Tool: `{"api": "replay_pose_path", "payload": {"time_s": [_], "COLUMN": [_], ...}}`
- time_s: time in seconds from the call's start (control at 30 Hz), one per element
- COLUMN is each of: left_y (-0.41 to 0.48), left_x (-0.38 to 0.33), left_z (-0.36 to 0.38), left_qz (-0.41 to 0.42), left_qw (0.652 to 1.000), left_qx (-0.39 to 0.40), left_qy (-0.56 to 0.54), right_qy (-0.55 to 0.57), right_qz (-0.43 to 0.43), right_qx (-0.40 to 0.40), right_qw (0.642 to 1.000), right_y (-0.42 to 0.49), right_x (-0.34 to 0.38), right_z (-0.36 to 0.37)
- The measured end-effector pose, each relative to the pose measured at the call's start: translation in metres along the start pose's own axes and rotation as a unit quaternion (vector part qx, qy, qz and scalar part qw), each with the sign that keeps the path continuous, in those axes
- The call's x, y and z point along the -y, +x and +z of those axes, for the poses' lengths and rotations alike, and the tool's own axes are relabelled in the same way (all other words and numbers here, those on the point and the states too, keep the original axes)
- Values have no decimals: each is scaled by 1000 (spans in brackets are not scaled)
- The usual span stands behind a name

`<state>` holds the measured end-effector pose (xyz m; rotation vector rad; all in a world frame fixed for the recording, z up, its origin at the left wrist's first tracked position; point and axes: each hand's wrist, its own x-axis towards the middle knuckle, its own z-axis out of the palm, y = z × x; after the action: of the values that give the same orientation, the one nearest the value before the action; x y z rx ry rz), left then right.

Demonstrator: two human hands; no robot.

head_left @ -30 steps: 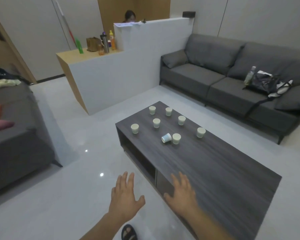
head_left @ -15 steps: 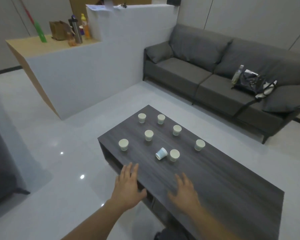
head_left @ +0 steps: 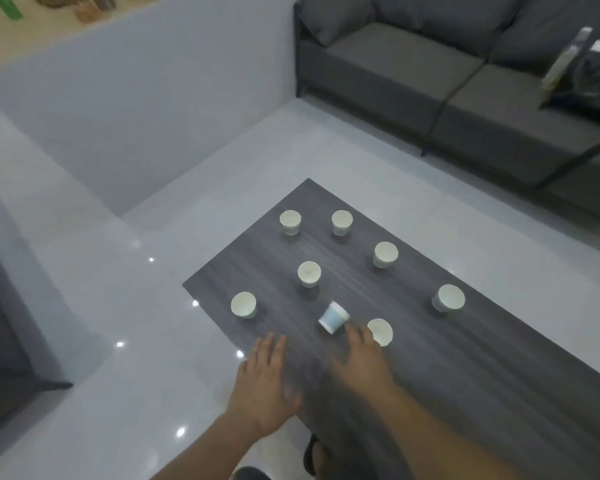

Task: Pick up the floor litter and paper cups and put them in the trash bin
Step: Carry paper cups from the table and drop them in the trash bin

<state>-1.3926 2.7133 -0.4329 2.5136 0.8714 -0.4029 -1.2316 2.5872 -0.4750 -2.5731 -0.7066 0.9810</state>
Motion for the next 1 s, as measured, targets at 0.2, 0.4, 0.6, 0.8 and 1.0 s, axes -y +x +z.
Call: {"api": "replay_pose_path", "payload": {"time_s": [0.2, 0.4, 0.6, 0.8, 1.0], "left_y": [71, 140, 180, 187, 190], "left_x": [-1, 24, 44, 34, 16], "left_z": [40, 104, 142, 136, 122], "left_qz": [-10, -16, -34, -55, -55], "left_qw": [999, 994, 985, 953, 914], "left_qx": [25, 59, 58, 92, 123], "left_qy": [-35, -92, -159, -282, -384], "right_qy": [51, 55, 97, 225, 317], "right_qz": [57, 106, 118, 15, -43], "right_qx": [-3, -14, -19, -3, 11], "right_qw": [997, 993, 988, 974, 947], "right_y": [113, 219, 257, 198, 144], "right_x": [-6, -14, -18, -15, -14], "right_z": [14, 57, 86, 86, 80]}}
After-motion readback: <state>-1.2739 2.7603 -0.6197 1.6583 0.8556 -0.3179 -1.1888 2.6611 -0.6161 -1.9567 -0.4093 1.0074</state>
